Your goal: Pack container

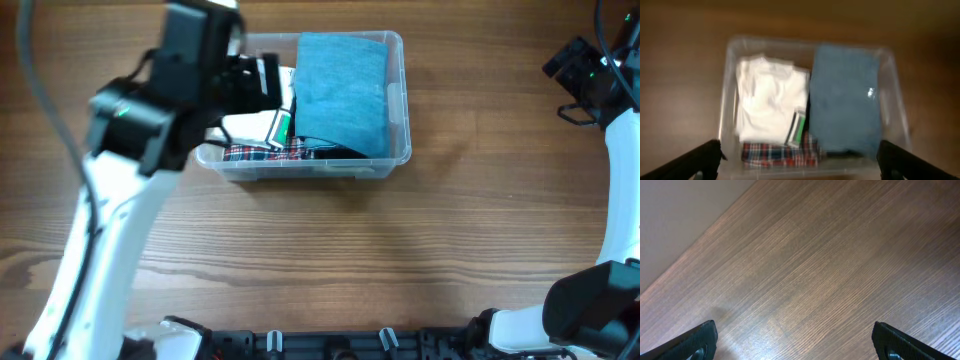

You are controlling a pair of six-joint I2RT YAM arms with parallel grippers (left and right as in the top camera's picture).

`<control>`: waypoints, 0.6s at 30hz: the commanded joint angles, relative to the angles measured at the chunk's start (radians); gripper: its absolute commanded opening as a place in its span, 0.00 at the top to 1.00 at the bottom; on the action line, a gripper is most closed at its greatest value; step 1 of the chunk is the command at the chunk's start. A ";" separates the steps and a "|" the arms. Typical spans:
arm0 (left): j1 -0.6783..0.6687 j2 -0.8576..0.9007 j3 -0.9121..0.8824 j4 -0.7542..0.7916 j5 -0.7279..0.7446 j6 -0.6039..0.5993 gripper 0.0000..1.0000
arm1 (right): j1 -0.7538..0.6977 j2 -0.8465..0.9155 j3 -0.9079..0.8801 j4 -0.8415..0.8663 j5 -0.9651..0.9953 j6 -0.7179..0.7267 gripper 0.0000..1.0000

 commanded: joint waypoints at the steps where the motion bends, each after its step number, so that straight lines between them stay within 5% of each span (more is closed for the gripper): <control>1: 0.072 -0.164 -0.129 0.141 0.049 0.079 0.00 | -0.001 0.006 -0.004 0.000 0.011 0.001 0.00; 5: 0.189 -0.380 -0.412 0.377 0.159 0.087 0.00 | -0.001 0.006 -0.004 0.000 0.011 0.001 0.00; 12: 0.335 -0.949 -1.176 0.904 0.306 0.080 0.00 | -0.001 0.006 -0.004 0.000 0.011 0.002 0.00; 18: 0.346 -1.246 -1.493 0.992 0.313 0.080 0.00 | -0.001 0.006 -0.004 0.000 0.011 0.001 0.00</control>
